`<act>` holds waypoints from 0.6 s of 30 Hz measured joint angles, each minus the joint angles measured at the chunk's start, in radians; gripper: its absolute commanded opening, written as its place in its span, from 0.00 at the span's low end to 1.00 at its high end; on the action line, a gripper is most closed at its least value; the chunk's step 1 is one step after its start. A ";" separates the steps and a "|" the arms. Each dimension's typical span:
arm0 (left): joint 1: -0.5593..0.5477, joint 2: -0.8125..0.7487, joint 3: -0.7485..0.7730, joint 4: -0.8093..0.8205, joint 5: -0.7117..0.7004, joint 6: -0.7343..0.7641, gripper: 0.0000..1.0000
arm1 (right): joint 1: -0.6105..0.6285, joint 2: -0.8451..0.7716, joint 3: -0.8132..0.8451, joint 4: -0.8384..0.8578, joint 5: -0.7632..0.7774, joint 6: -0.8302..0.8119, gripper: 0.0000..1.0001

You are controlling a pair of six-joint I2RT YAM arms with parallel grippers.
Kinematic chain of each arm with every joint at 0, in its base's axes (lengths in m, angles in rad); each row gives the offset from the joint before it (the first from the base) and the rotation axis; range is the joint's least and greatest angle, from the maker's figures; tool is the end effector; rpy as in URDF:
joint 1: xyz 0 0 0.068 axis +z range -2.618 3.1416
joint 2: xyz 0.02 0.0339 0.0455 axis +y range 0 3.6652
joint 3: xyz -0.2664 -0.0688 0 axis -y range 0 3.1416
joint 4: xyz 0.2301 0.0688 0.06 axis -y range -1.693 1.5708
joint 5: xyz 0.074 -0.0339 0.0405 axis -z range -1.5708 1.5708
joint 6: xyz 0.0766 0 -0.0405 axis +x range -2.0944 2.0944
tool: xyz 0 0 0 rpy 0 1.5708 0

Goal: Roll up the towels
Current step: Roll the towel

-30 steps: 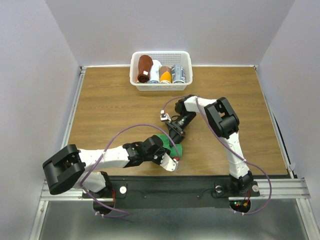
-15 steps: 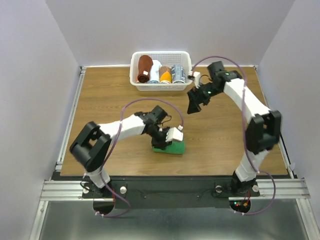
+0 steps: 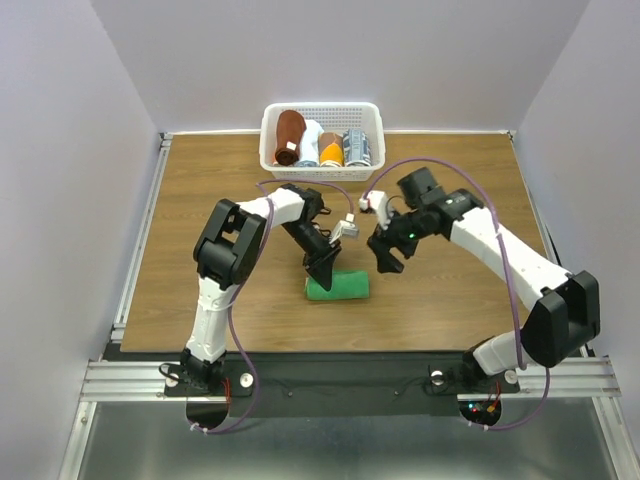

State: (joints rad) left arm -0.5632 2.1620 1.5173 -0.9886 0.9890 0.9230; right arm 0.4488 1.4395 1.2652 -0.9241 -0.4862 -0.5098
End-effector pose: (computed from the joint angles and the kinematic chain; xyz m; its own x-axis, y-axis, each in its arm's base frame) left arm 0.2882 -0.2576 0.1285 -0.3105 0.7143 -0.6272 0.8234 -0.1277 -0.5530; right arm 0.2427 0.1566 0.2706 -0.4196 -0.6809 -0.6002 -0.8936 0.4262 0.1411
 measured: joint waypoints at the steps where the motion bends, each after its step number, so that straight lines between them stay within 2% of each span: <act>1: 0.005 0.016 0.012 -0.018 0.010 0.000 0.15 | 0.056 0.003 -0.018 0.021 0.032 0.004 0.83; 3: 0.015 0.043 0.035 -0.051 0.031 0.001 0.16 | 0.127 0.016 -0.032 0.061 0.077 0.010 0.83; 7: 0.023 0.071 0.058 -0.092 0.044 0.002 0.20 | 0.255 0.064 -0.074 0.206 0.160 0.013 0.89; 13: 0.030 0.107 0.093 -0.145 0.053 0.005 0.24 | 0.367 0.102 -0.183 0.394 0.230 -0.002 0.93; 18: 0.037 0.124 0.104 -0.173 0.060 0.011 0.25 | 0.431 0.105 -0.280 0.504 0.267 -0.047 0.90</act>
State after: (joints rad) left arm -0.5262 2.2856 1.6215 -1.1618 1.0489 0.9337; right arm 0.8799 1.5448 0.9852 -0.4206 -0.2195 -0.5571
